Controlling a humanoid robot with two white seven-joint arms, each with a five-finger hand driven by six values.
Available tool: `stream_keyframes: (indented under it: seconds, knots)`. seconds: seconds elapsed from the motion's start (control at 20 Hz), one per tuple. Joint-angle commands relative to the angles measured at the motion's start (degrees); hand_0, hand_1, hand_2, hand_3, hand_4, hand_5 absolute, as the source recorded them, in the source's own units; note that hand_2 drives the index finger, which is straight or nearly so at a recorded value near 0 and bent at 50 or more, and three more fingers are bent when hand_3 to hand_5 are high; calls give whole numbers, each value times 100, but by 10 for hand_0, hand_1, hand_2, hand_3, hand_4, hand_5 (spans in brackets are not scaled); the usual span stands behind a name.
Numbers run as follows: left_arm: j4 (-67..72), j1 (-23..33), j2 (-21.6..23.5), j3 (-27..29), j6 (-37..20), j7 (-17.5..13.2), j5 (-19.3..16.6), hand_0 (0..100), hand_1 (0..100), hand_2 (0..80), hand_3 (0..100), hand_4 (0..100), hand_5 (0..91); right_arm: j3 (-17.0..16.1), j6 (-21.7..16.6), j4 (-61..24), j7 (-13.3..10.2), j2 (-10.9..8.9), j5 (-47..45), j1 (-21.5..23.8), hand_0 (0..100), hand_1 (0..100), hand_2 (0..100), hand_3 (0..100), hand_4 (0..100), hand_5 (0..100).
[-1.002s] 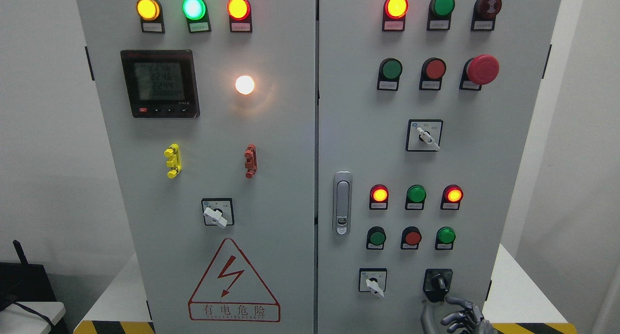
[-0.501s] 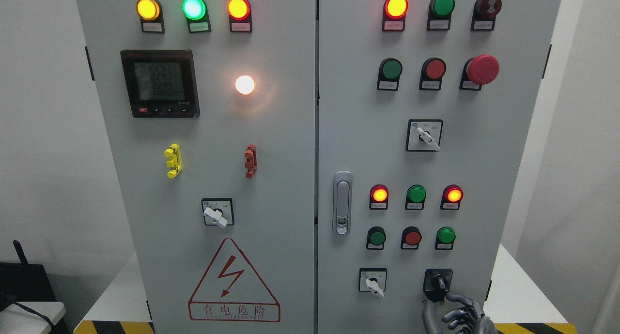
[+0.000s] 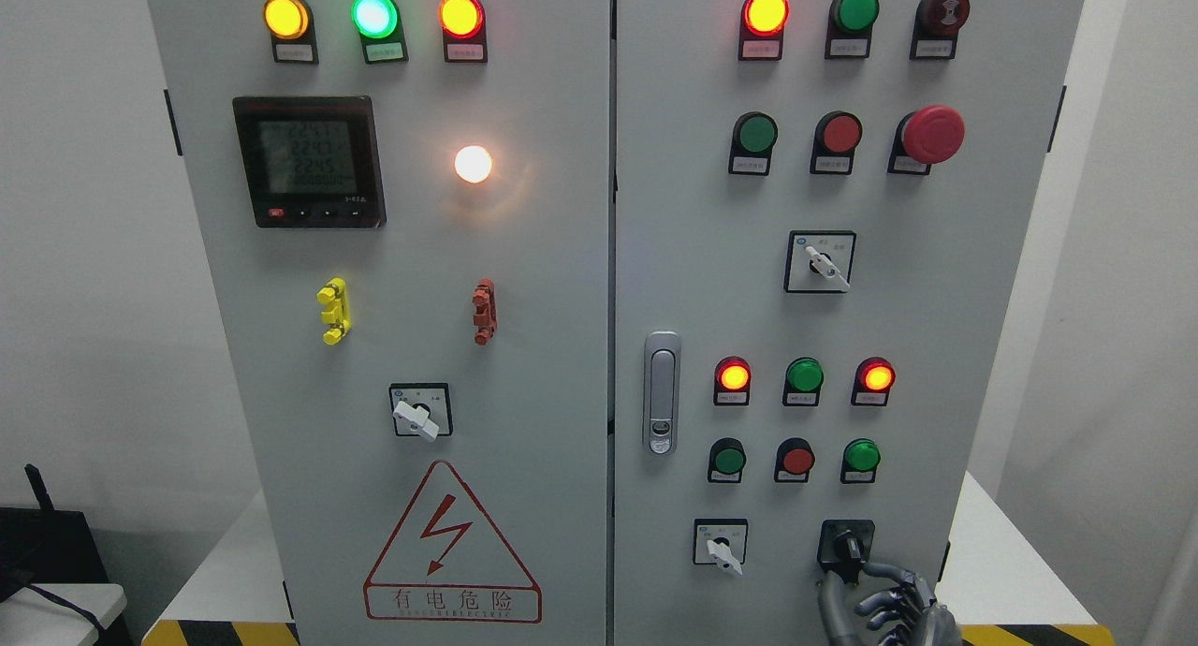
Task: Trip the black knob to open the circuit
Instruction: 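Close the right hand fingers around the black rotary knob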
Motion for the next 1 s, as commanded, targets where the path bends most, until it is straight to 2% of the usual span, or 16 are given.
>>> stream_keyframes:
  seconds: [0.0, 0.95]
  knots:
    - [0, -44, 1, 0, 0, 4, -193, 120, 389, 0, 0, 0, 0, -82, 2, 147, 19, 3, 0, -60, 264, 756, 450, 806, 870, 904]
    - [0, -44, 1, 0, 0, 4, -193, 120, 389, 0, 0, 0, 0, -100, -7, 121, 11, 3, 0, -78, 378, 759, 454, 797, 861, 899]
